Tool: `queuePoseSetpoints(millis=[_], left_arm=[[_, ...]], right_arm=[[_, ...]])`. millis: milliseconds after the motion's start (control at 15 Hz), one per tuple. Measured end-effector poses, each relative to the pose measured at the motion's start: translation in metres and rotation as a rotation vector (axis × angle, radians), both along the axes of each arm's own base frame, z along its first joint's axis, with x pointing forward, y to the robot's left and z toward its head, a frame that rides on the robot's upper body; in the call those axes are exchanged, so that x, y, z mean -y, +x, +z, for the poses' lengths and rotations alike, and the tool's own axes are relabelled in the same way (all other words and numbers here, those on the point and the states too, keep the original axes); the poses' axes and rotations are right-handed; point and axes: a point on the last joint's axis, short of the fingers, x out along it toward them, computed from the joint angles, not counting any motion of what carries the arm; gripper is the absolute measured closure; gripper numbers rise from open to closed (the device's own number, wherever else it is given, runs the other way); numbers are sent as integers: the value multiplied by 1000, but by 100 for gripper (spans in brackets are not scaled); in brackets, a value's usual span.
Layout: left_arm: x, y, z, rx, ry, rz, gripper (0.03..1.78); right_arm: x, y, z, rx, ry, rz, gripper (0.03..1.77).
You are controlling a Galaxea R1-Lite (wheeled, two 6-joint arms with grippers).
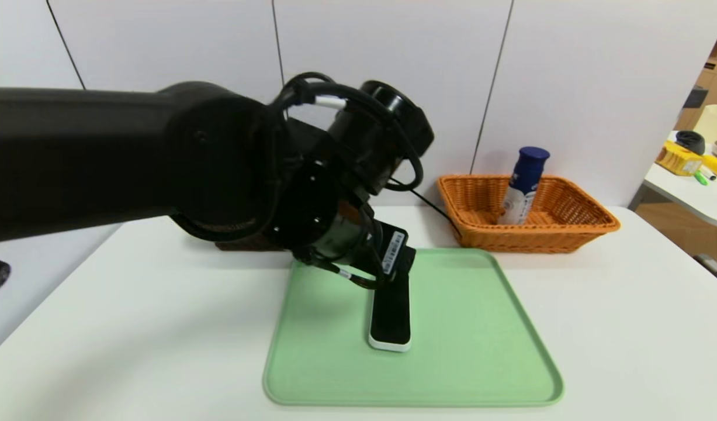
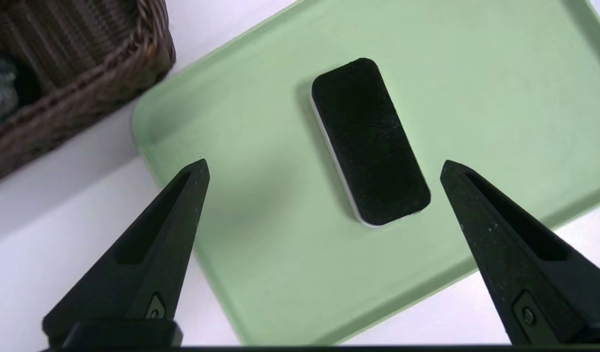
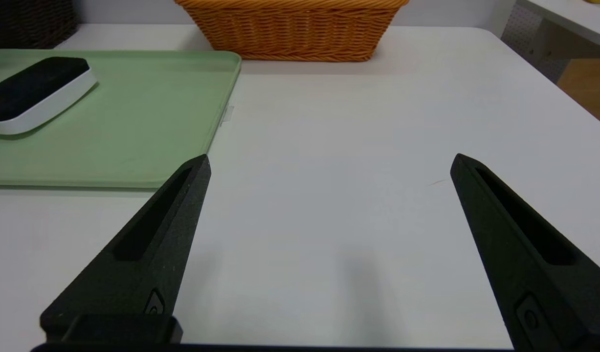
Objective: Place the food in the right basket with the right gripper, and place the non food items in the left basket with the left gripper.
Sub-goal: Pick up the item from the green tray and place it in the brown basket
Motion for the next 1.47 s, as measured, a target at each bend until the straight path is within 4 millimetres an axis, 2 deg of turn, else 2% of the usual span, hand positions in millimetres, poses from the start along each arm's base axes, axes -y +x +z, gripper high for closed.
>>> queuePoseSetpoints(millis=[133,733,1067,1467], left_arm=[[13,3,-15,-17,4,67,12],[62,22,-68,-36,72,108,12],[69,27,-86,-48,91,148,12],[71,29,-96,-78,79,178,12]], right_arm=[[0,0,0,0,0,0,10],[0,0,0,0,0,0,10],[0,0,0,0,0,0,10],[0,0,0,0,0,0,10]])
